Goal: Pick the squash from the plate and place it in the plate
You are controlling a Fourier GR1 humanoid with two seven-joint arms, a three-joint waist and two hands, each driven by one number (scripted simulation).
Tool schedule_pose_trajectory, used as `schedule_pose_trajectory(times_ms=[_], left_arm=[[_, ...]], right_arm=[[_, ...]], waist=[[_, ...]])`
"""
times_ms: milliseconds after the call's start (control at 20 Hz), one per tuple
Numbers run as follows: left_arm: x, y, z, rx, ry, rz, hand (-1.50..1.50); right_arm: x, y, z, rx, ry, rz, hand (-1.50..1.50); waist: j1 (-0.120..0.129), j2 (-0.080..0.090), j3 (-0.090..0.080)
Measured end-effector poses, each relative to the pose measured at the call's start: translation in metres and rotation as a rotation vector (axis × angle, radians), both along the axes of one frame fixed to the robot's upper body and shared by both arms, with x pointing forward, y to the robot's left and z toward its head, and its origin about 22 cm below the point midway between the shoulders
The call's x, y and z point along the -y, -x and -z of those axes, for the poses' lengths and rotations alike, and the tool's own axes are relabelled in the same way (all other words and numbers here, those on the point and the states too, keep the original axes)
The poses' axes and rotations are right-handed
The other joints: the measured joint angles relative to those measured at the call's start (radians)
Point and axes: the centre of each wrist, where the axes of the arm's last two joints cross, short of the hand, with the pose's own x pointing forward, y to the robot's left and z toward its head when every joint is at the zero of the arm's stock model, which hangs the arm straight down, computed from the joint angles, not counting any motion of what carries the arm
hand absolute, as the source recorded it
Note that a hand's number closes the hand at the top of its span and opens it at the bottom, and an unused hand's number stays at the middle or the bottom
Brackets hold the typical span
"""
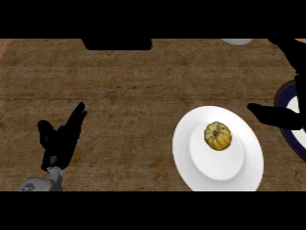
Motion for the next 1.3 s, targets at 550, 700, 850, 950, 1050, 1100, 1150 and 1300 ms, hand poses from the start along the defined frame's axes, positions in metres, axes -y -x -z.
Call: schedule_pose_trajectory(times_ms=[550,700,850,950,1050,1100,1150,1300], left_arm=[[0.002,0.004,-0.001,-0.005,0.009,0.014,0.00],[0.006,0.005,-0.003,-0.006,0.010,0.017,0.00],[0.006,0.007,-0.002,-0.008,0.011,0.013,0.00],[0.003,0.008,-0.002,-0.008,0.011,0.016,0.00],[0.000,0.009,-0.004,-0.014,0.012,0.014,0.00],[0.000,0.010,-0.004,-0.013,0.015,0.013,0.00],[0.001,0.010,-0.004,-0.016,0.017,0.014,0.00],[-0.001,0.010,-0.003,-0.024,0.019,0.014,0.00]], right_arm=[[-0.060,0.008,0.017,-0.427,0.264,0.082,-1.50],[-0.074,0.001,0.032,-0.484,0.298,0.096,-1.50],[-0.089,-0.001,0.045,-0.521,0.319,0.103,-1.50],[-0.098,-0.004,0.056,-0.541,0.338,0.119,-1.50],[-0.105,-0.005,0.064,-0.553,0.356,0.130,-1.50],[-0.109,-0.007,0.068,-0.562,0.366,0.138,-1.50],[-0.110,-0.009,0.072,-0.571,0.373,0.150,-1.50],[-0.111,-0.012,0.086,-0.622,0.382,0.178,-1.50]], waist=[[0.012,0.002,-0.001],[0.016,0.003,0.000],[0.014,0.004,0.001],[0.014,0.005,0.001],[0.011,0.004,0.001],[0.012,0.004,0.001],[0.010,0.005,0.001],[0.004,0.005,0.002]])
